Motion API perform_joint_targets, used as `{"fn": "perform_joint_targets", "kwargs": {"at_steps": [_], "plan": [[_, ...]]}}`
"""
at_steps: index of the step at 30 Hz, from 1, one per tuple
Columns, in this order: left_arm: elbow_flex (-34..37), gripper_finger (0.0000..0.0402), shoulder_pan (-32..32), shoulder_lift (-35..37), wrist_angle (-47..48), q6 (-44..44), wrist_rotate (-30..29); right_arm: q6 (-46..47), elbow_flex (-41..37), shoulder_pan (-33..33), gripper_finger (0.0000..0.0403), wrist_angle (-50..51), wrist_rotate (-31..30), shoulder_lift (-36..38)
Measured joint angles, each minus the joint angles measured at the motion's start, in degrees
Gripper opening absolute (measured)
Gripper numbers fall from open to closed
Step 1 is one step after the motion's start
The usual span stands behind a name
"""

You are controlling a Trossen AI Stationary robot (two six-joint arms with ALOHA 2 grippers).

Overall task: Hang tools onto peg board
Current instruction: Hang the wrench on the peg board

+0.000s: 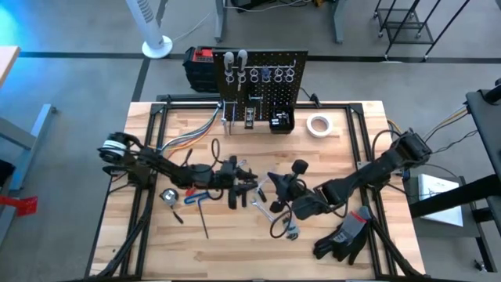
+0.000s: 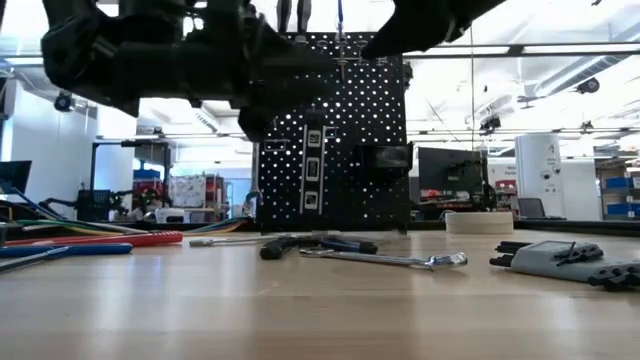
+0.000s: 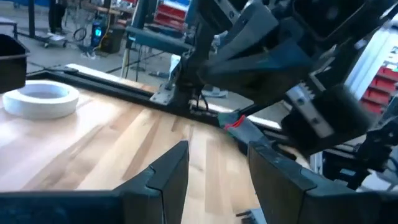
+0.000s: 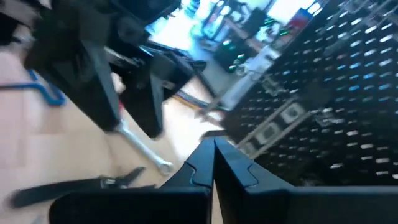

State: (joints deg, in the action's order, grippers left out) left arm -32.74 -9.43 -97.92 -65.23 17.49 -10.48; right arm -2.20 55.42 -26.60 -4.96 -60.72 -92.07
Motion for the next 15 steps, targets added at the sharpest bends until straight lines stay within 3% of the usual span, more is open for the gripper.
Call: {"fn": "perform_joint_targets", "kwargs": {"at_steps": [4,8,15], "plan": [[-0.23,0.0155,0.04,0.75,5.24,0.36,-0.03,8.67,0.00,2.42,0.0001,7.90,15.25,0.50],[1.25,0.0155,0.03,2.20,9.30,2.09,-0.09,4.59,-0.80,6.67,0.0010,12.21,30.96,-1.11],[2.15,0.0155,-0.04,2.42,13.22,5.76,-0.11,-8.62,-0.58,15.12,0.0108,11.65,41.24,-10.15]]}}
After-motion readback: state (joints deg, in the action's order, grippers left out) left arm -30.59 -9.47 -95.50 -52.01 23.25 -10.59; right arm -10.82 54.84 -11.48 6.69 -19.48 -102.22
